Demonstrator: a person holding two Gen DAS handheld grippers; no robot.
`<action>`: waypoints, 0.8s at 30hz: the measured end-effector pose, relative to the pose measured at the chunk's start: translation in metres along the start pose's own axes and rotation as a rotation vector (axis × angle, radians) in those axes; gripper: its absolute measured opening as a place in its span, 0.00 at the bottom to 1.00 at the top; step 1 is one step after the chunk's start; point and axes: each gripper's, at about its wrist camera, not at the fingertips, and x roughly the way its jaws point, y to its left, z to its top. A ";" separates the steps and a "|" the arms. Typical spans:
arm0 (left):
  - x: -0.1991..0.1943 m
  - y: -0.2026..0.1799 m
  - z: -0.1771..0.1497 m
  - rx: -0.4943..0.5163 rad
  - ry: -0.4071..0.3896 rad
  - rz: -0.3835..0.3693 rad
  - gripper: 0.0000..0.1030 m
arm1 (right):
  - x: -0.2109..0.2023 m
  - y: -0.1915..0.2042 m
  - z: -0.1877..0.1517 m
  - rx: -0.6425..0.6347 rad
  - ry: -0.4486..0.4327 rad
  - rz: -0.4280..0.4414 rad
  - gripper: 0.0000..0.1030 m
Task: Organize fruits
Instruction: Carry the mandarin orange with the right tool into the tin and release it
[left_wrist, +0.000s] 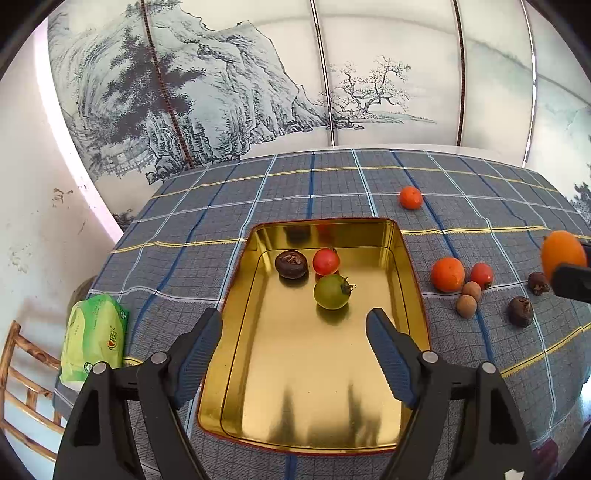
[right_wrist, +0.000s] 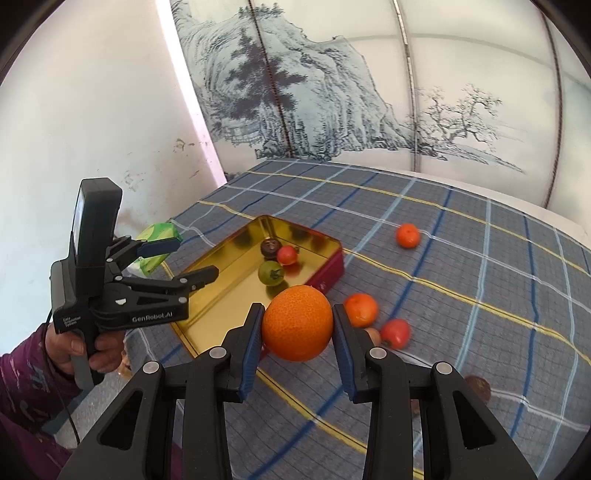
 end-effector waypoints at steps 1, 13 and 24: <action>-0.001 0.002 -0.001 -0.004 0.000 0.002 0.76 | 0.004 0.003 0.002 -0.003 0.004 0.005 0.36; -0.019 0.042 -0.023 -0.141 -0.062 0.047 0.89 | 0.037 0.014 0.011 0.005 0.050 0.048 0.36; -0.042 0.042 -0.036 -0.111 -0.038 -0.045 0.96 | 0.082 0.028 0.036 -0.042 0.084 0.067 0.36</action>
